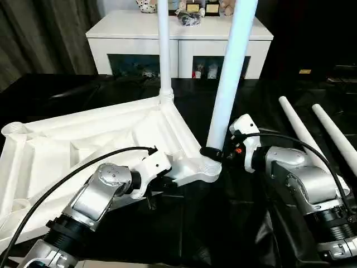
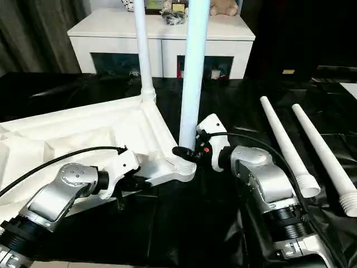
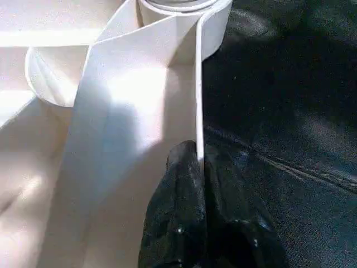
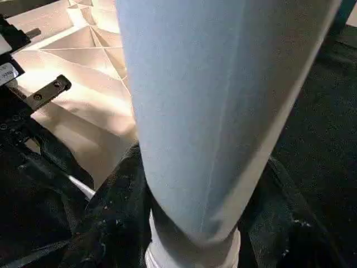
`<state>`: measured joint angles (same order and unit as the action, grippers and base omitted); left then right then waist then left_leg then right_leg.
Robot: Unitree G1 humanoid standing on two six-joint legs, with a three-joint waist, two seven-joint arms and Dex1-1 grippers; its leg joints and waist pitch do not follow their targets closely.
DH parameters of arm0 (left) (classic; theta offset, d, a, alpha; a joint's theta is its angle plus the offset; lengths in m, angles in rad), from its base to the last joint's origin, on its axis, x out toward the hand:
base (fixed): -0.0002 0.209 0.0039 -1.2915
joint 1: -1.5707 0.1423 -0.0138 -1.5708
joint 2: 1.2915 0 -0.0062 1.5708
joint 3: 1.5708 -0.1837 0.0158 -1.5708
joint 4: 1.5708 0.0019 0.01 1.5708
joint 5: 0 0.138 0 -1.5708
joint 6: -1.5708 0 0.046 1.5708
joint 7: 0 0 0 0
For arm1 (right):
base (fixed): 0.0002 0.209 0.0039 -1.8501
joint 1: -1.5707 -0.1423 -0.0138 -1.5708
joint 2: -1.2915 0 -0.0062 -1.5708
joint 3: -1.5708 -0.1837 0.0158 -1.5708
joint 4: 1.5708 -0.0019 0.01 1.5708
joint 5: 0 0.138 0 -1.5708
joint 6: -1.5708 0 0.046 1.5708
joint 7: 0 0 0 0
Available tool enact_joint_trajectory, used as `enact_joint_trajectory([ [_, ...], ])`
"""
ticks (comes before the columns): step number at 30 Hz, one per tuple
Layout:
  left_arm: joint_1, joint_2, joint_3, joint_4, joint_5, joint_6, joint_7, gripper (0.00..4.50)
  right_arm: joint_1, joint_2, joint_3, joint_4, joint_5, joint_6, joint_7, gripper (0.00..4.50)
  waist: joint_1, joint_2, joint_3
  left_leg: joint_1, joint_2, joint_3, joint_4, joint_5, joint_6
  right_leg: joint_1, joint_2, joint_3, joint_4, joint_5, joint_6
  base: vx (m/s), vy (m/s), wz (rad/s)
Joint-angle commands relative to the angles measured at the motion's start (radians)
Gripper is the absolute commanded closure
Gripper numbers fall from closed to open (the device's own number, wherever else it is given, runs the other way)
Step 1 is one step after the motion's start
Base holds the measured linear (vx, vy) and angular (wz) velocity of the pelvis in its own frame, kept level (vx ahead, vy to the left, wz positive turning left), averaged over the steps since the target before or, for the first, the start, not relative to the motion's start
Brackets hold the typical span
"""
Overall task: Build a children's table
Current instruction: Rotate leg to tighten
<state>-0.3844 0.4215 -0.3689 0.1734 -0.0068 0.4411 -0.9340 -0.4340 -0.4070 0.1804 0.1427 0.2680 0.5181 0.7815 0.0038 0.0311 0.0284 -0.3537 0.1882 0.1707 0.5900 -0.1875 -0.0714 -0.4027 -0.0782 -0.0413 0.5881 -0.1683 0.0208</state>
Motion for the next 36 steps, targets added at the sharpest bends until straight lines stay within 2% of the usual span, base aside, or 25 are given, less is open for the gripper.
enact_joint_trajectory([
  [1, -0.015, 0.006, 0.036, 0.017, -0.009, -0.019, 0.016, 4.5, 0.049, 0.003, 0.056, 0.1, -0.044, 0.053, -0.003, 2.66, 0.001, -0.009, -0.029, 0.005, 0.021, -0.022, -0.085, -0.496, -0.011, 0.009, -0.047, 0.02, -0.11, -0.642, -0.084, 0.0, 0.0, 0.0],
  [7, -0.028, -0.048, 0.065, 0.089, 0.012, 0.037, 0.133, 4.5, 0.03, 0.092, 0.005, 0.16, -0.071, 0.07, -0.181, 2.66, -0.011, -0.007, -0.023, 0.005, 0.018, -0.028, -0.091, -0.528, -0.02, 0.009, -0.046, 0.007, -0.12, -0.68, -0.067, 0.0, 0.0, 0.0],
  [9, -0.046, -0.08, 0.075, 0.125, 0.025, 0.065, 0.193, 4.5, 0.022, 0.131, -0.019, 0.19, -0.081, 0.082, -0.26, 2.66, -0.021, -0.006, -0.019, 0.015, 0.013, -0.034, -0.087, -0.586, -0.03, 0.002, -0.045, -0.008, -0.134, -0.751, -0.035, 0.0, 0.0, 0.0],
  [10, -0.06, -0.103, 0.084, 0.145, 0.029, 0.088, 0.229, 4.5, 0.016, 0.156, -0.031, 0.212, -0.09, 0.085, -0.31, 2.66, -0.032, 0.001, -0.013, 0.033, 0.01, -0.037, -0.081, -0.638, -0.03, -0.008, -0.041, -0.029, -0.156, -0.788, -0.014, -0.07, 0.03, -0.05],
  [11, -0.07, -0.117, 0.09, 0.158, 0.029, 0.104, 0.249, 4.5, 0.011, 0.169, -0.035, 0.226, -0.098, 0.084, -0.338, 2.66, -0.048, 0.014, -0.011, 0.045, 0.014, -0.047, -0.09, -0.706, -0.029, 0.002, -0.031, -0.061, -0.165, -0.734, -0.014, -0.075, 0.055, -0.08],
  [12, -0.082, -0.134, 0.097, 0.173, 0.03, 0.123, 0.272, 4.5, 0.007, 0.184, -0.038, 0.242, -0.107, 0.083, -0.368, 2.66, -0.056, 0.027, -0.006, 0.023, 0.035, -0.068, -0.129, -0.799, -0.036, 0.048, -0.025, -0.084, -0.142, -0.612, -0.02, -0.075, 0.055, -0.08],
  [13, -0.099, -0.152, 0.101, 0.194, 0.036, 0.135, 0.301, 4.5, -0.002, 0.203, -0.041, 0.265, -0.12, 0.075, -0.408, 2.66, -0.045, 0.041, -0.005, -0.001, 0.056, -0.076, -0.159, -0.851, -0.042, 0.082, -0.031, -0.071, -0.082, -0.504, -0.042, -0.096, 0.062, -0.15],
  [14, -0.118, -0.171, 0.102, 0.214, 0.043, 0.144, 0.323, 4.5, -0.015, 0.226, -0.045, 0.291, -0.125, 0.076, -0.438, 2.66, 0.012, 0.054, -0.006, -0.073, 0.081, -0.046, -0.238, -0.981, -0.054, 0.149, -0.021, -0.067, 0.09, -0.25, -0.08, -0.095, 0.009, 0.07],
  [15, -0.118, -0.171, 0.102, 0.214, 0.043, 0.144, 0.323, 4.5, -0.015, 0.226, -0.045, 0.291, -0.125, 0.076, -0.438, 2.66, 0.036, 0.028, -0.01, -0.024, 0.077, -0.002, -0.234, -0.888, 0.002, 0.101, -0.021, -0.011, 0.101, -0.27, -0.063, -0.095, 0.009, 0.07],
  [16, -0.153, -0.204, 0.094, 0.243, 0.06, 0.159, 0.359, 4.5, -0.047, 0.273, -0.062, 0.355, -0.133, 0.071, -0.513, 2.66, 0.021, -0.02, -0.024, 0.032, 0.04, -0.006, -0.15, -0.739, -0.014, 0.048, -0.051, 0.031, 0.019, -0.538, -0.025, 0.017, -0.095, 0.22],
  [17, -0.168, -0.22, 0.087, 0.254, 0.068, 0.165, 0.37, 4.5, -0.062, 0.294, -0.07, 0.385, -0.136, 0.067, -0.541, 2.66, 0.013, -0.028, -0.014, 0.094, -0.018, -0.025, 0.07, -0.376, -0.005, -0.057, -0.171, 0.043, -0.169, -1.073, -0.034, 0.021, -0.075, -0.18],
  [18, -0.176, -0.229, 0.082, 0.259, 0.072, 0.168, 0.375, 4.5, -0.073, 0.306, -0.076, 0.406, -0.138, 0.063, -0.562, 2.66, 0.02, -0.034, -0.016, -0.026, -0.004, -0.066, 0.032, -0.156, 0.011, 0.052, -0.182, 0.052, -0.126, -1.056, -0.031, 0.021, -0.075, -0.18],
  [19, -0.192, -0.249, 0.071, 0.27, 0.081, 0.173, 0.387, 4.5, -0.097, 0.331, -0.089, 0.45, -0.142, 0.052, -0.604, 2.66, 0.028, -0.015, -0.018, -0.045, 0.011, -0.072, -0.036, -0.147, -0.022, 0.079, -0.151, 0.025, -0.1, -0.921, -0.046, 0.04, 0.064, -0.48],
  [20, -0.211, -0.278, 0.061, 0.28, 0.089, 0.185, 0.402, 4.5, -0.125, 0.359, -0.1, 0.5, -0.146, 0.039, -0.65, 2.66, 0.014, 0.013, -0.034, -0.006, 0.026, -0.071, -0.08, -0.318, -0.084, 0.041, -0.058, -0.001, -0.055, -0.444, -0.113, 0.039, 0.065, -0.16],
  [21, -0.215, -0.286, 0.059, 0.281, 0.089, 0.189, 0.406, 4.5, -0.131, 0.366, -0.104, 0.512, -0.146, 0.035, -0.663, 2.66, 0.011, 0.008, -0.027, -0.005, 0.023, -0.066, -0.086, -0.386, -0.085, 0.042, -0.057, 0.0, -0.057, -0.407, -0.134, 0.039, 0.065, -0.16],
  [22, -0.216, -0.286, 0.059, 0.281, 0.089, 0.19, 0.406, 4.5, -0.131, 0.366, -0.104, 0.512, -0.146, 0.035, -0.664, 2.66, 0.011, 0.008, -0.027, -0.005, 0.023, -0.066, -0.086, -0.386, -0.085, 0.042, -0.057, 0.0, -0.057, -0.407, -0.134, -0.05, -0.003, 0.14],
  [23, -0.224, -0.298, 0.057, 0.288, 0.088, 0.196, 0.415, 4.5, -0.142, 0.379, -0.114, 0.531, -0.144, 0.03, -0.684, 2.66, 0.01, 0.018, -0.029, 0.014, 0.02, -0.058, -0.089, -0.48, -0.081, 0.038, -0.065, 0.008, -0.075, -0.419, -0.163, 0.0, 0.0, 0.0],
  [24, -0.246, -0.324, 0.057, 0.305, 0.085, 0.207, 0.434, 4.5, -0.164, 0.407, -0.146, 0.573, -0.133, 0.023, -0.726, 2.66, 0.007, 0.012, -0.025, 0.008, 0.019, -0.058, -0.096, -0.489, -0.07, 0.044, -0.064, 0.007, -0.08, -0.445, -0.159, 0.0, 0.0, 0.0],
  [25, -0.253, -0.332, 0.058, 0.311, 0.084, 0.21, 0.44, 4.5, -0.171, 0.415, -0.155, 0.587, -0.132, 0.02, -0.739, 2.66, 0.006, 0.017, -0.019, 0.007, 0.019, -0.062, -0.1, -0.521, -0.071, 0.042, -0.064, 0.003, -0.085, -0.489, -0.148, 0.0, 0.0, 0.0],
  [26, -0.261, -0.341, 0.063, 0.319, 0.084, 0.212, 0.445, 4.5, -0.181, 0.421, -0.159, 0.604, -0.138, 0.014, -0.75, 2.66, 0.004, 0.011, -0.019, 0.012, 0.018, -0.064, -0.1, -0.555, -0.069, 0.04, -0.067, 0.0, -0.095, -0.548, -0.121, 0.0, 0.0, 0.0],
  [28, -0.264, -0.346, 0.066, 0.323, 0.085, 0.212, 0.449, 4.5, -0.188, 0.424, -0.16, 0.615, -0.144, 0.01, -0.754, 2.66, -0.004, 0.013, -0.019, 0.017, 0.018, -0.069, -0.102, -0.6, -0.069, 0.037, -0.068, -0.003, -0.106, -0.577, -0.095, 0.0, 0.0, 0.0],
  [30, -0.266, -0.347, 0.065, 0.324, 0.087, 0.219, 0.451, 4.5, -0.21, 0.436, -0.168, 0.654, -0.15, -0.005, -0.766, 2.66, -0.007, 0.015, -0.023, 0.011, 0.021, -0.074, -0.11, -0.598, -0.07, 0.044, -0.069, -0.004, -0.101, -0.518, -0.102, 0.0, 0.0, 0.0],
  [32, -0.261, -0.341, 0.063, 0.319, 0.087, 0.223, 0.448, 4.5, -0.222, 0.443, -0.173, 0.674, -0.151, -0.013, -0.772, 2.66, -0.007, 0.01, -0.026, 0.0, 0.022, -0.071, -0.115, -0.544, -0.063, 0.053, -0.071, -0.001, -0.097, -0.444, -0.119, 0.0, 0.0, 0.0],
  [34, -0.255, -0.332, 0.063, 0.317, 0.088, 0.221, 0.445, 4.5, -0.228, 0.445, -0.176, 0.686, -0.155, -0.023, -0.773, 2.66, -0.005, 0.007, -0.019, 0.005, 0.02, -0.068, -0.116, -0.563, -0.06, 0.044, -0.071, 0.003, -0.102, -0.483, -0.121, 0.0, 0.0, 0.0],
  [36, -0.256, -0.321, 0.064, 0.325, 0.09, 0.212, 0.439, 4.5, -0.243, 0.449, -0.168, 0.696, -0.163, -0.061, -0.752, 2.66, -0.005, 0.006, -0.02, 0.008, 0.02, -0.067, -0.114, -0.573, -0.061, 0.04, -0.074, 0.006, -0.106, -0.511, -0.114, 0.0, 0.0, 0.0],
])
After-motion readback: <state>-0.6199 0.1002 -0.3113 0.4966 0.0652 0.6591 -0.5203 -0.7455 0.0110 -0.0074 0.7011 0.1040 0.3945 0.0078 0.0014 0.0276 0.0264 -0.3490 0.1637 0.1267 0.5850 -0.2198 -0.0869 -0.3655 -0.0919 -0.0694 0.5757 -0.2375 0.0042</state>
